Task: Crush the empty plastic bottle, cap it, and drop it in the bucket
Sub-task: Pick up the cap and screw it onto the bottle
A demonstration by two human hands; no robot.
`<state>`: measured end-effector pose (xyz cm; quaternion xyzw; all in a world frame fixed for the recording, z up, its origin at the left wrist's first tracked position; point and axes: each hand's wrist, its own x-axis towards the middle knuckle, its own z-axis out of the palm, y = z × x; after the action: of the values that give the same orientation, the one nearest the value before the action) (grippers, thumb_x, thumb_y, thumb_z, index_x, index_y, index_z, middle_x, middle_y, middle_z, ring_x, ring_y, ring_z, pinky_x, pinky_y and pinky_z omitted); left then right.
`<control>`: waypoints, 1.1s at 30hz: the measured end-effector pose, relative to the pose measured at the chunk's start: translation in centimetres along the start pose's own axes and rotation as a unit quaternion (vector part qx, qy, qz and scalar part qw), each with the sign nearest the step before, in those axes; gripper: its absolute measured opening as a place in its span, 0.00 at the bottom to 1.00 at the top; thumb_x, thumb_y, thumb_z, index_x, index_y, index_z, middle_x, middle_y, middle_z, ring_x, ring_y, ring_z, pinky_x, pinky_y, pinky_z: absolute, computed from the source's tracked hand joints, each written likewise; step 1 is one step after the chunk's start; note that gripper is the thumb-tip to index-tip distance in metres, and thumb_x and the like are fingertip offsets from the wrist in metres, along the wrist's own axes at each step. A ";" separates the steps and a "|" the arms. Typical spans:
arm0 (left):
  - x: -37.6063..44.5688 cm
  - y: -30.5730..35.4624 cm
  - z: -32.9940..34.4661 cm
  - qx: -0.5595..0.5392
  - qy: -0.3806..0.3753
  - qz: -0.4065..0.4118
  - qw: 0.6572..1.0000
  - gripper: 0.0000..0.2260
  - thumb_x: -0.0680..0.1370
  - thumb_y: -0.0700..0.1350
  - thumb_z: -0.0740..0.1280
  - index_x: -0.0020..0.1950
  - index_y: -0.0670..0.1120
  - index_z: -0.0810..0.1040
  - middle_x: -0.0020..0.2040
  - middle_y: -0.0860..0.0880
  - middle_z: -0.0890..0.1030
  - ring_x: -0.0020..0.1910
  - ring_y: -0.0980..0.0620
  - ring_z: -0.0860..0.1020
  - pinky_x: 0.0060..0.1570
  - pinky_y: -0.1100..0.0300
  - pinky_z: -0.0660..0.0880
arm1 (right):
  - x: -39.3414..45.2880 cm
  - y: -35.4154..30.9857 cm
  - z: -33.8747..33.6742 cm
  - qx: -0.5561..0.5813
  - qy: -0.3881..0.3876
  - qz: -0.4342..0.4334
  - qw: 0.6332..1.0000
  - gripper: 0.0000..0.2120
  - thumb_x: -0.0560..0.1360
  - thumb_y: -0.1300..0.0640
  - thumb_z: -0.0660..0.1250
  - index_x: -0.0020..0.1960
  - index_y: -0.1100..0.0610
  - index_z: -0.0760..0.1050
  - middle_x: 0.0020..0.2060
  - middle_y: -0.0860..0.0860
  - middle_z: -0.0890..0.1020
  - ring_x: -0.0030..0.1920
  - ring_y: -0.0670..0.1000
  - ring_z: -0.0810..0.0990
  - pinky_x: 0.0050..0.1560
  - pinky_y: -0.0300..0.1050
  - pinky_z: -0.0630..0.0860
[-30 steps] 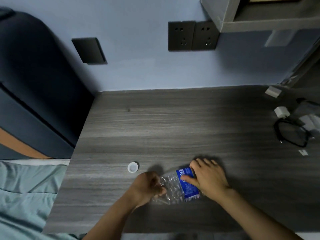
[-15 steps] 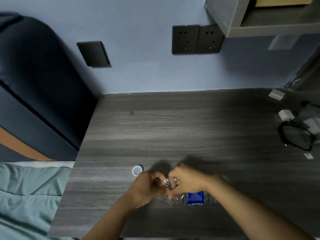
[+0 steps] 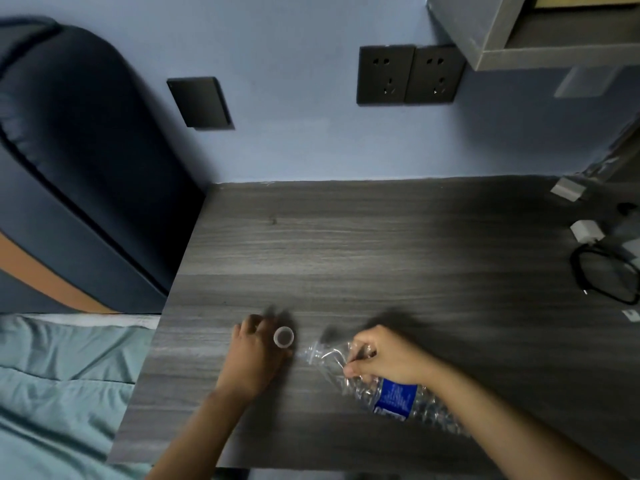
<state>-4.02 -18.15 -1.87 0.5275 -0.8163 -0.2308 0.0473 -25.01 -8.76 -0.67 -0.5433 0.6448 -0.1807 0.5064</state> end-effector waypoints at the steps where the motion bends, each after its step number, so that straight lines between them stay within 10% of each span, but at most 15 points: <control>1: 0.0 -0.3 0.2 0.010 -0.016 -0.006 1.000 0.24 0.69 0.45 0.72 0.64 0.43 0.72 0.62 0.39 0.74 0.61 0.39 0.71 0.62 0.52 0.67 | 0.1 0.1 0.0 0.005 0.007 0.001 1.000 0.09 0.68 0.55 0.74 0.33 0.47 0.76 0.29 0.47 0.82 0.29 0.45 0.80 0.42 0.50 0.80; 9: -1.5 1.2 -1.1 -0.083 -0.006 0.014 0.996 0.12 0.69 0.46 0.72 0.50 0.44 0.80 0.47 0.45 0.82 0.45 0.47 0.81 0.43 0.62 0.73 | -1.0 -0.1 0.2 -0.033 0.027 0.012 0.999 0.10 0.68 0.50 0.73 0.32 0.44 0.74 0.29 0.46 0.81 0.32 0.47 0.81 0.47 0.53 0.81; 15: -3.7 3.6 -3.8 -0.238 -0.122 0.052 0.962 0.10 0.70 0.34 0.71 0.50 0.37 0.77 0.47 0.41 0.84 0.47 0.48 0.83 0.53 0.53 0.79 | -2.4 -1.3 -0.3 -0.091 0.044 0.009 0.995 0.05 0.69 0.48 0.72 0.40 0.49 0.79 0.37 0.49 0.86 0.38 0.48 0.84 0.48 0.51 0.82; 27: -4.2 4.5 -5.6 -0.506 -0.249 -0.136 0.815 0.10 0.71 0.34 0.66 0.51 0.32 0.78 0.44 0.39 0.83 0.42 0.47 0.83 0.41 0.64 0.82 | -4.8 -2.5 -0.3 -0.249 0.135 -0.076 0.956 0.13 0.69 0.41 0.67 0.46 0.48 0.78 0.40 0.46 0.86 0.40 0.47 0.82 0.38 0.38 0.66; 33: -4.5 5.6 -5.8 -0.487 -0.263 -0.148 0.819 0.10 0.73 0.38 0.66 0.50 0.32 0.79 0.43 0.39 0.83 0.38 0.50 0.83 0.37 0.66 0.80 | -5.5 -2.2 0.1 -0.271 0.153 -0.069 0.948 0.14 0.70 0.40 0.65 0.48 0.48 0.77 0.43 0.47 0.86 0.45 0.49 0.83 0.39 0.40 0.64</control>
<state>-4.86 -14.15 6.44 0.4689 -0.4909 -0.7327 0.0470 -24.31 -4.68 3.54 -0.6690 0.7001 -0.1148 0.2217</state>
